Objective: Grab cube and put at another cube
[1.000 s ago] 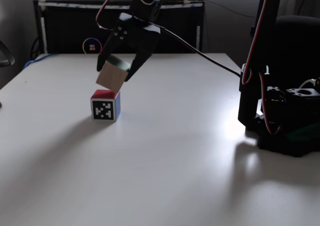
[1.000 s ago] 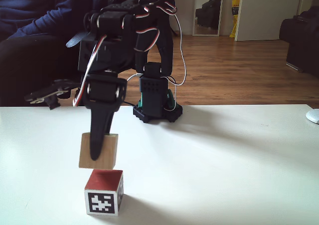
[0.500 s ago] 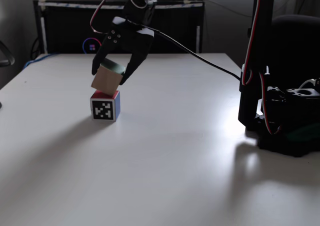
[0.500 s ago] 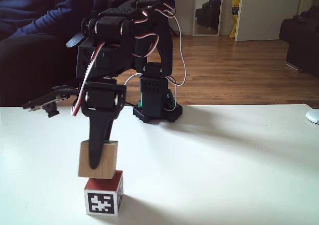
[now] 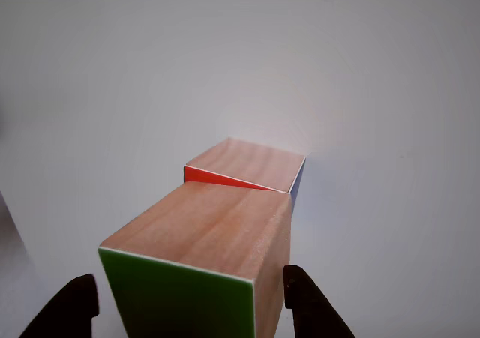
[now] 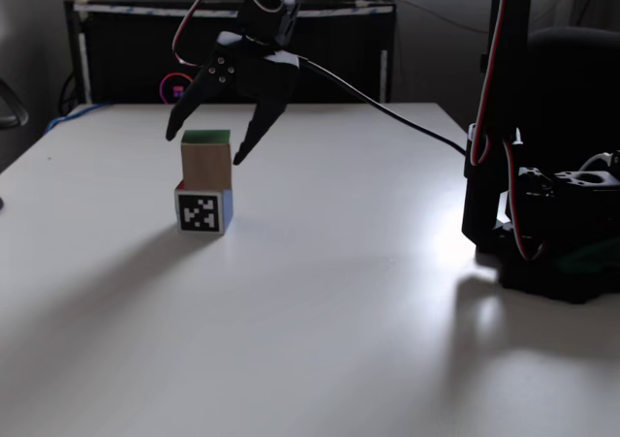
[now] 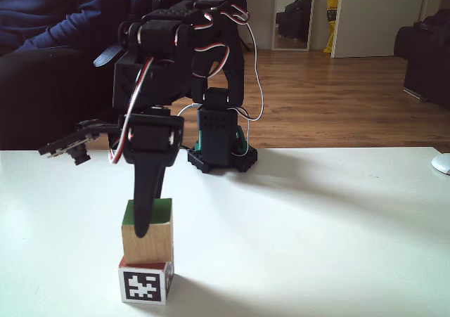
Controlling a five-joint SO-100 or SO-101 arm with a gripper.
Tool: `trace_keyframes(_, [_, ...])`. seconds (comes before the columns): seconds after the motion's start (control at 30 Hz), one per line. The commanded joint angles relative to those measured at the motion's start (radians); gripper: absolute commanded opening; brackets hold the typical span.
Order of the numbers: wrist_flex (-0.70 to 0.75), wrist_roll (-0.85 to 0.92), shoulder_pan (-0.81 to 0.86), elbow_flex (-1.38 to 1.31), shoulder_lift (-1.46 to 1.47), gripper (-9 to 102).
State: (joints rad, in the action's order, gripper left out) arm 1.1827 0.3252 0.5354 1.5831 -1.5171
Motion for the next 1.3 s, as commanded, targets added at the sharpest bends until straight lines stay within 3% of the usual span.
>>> trace_keyframes(0.0, [0.008,0.011,-0.005,-0.049,-0.026,39])
trace_keyframes(0.2, [0.054,-0.003,-0.043,0.018,-0.156,40])
trace_keyframes(0.37, [0.028,-0.017,-0.195,0.362,-0.63,51])
trace_keyframes(0.53, [-0.06,-0.1,-0.331,0.818,-1.284,19])
trace_keyframes(0.67, [-0.1,-0.133,-0.337,1.147,-1.772,1])
trace_keyframes(1.07, [-0.21,-0.213,-0.33,1.468,-1.772,0])
trace_keyframes(1.17, [-0.141,-0.272,-0.288,1.448,-1.772,0])
trace_keyframes(1.27, [0.015,-0.209,-0.282,1.407,-1.772,0])
